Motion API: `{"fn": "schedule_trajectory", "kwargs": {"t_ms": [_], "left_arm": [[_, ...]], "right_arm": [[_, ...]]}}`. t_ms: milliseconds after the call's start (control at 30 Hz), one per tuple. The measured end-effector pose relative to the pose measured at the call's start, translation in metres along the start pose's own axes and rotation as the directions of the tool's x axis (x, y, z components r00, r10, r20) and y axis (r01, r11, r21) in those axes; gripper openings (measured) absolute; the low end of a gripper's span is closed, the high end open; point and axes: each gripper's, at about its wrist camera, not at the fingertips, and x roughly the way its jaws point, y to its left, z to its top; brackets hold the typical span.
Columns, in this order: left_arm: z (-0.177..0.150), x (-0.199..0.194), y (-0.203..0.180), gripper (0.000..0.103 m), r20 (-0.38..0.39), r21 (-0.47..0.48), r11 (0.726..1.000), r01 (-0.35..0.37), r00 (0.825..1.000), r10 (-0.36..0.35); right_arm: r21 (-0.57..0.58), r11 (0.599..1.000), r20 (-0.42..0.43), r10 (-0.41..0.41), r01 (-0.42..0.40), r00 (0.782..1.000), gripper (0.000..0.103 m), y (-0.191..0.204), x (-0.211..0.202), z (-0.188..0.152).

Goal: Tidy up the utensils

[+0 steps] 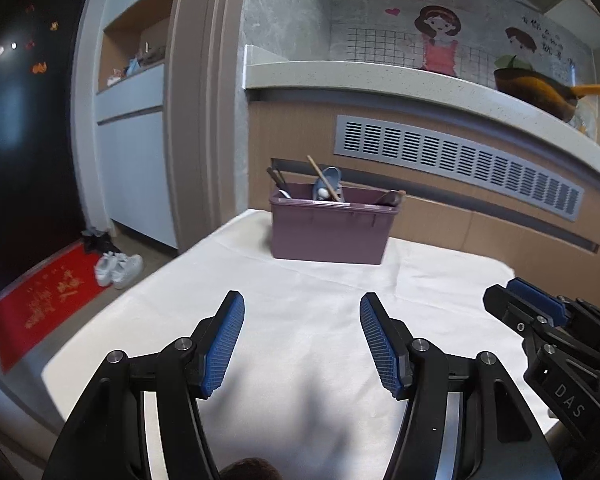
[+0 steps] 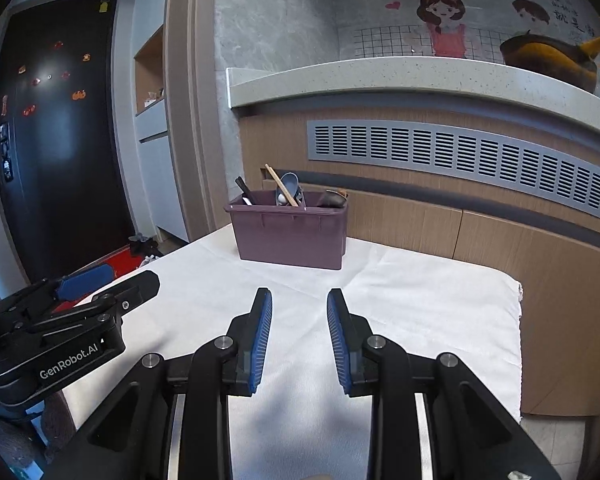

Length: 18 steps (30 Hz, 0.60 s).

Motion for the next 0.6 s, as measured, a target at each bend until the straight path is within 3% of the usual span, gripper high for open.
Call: {"fn": "schedule_trajectory", "kwargs": {"t_ms": [600], "left_arm": [[-0.0029,0.0035,-0.0020,0.061,-0.041,-0.003,1.000,0.012,0.999,-0.012]], "right_arm": [[0.020,1.000,-0.018,0.009,-0.009,1.000,0.027,-0.0058,0.0015,-0.0015]]}}
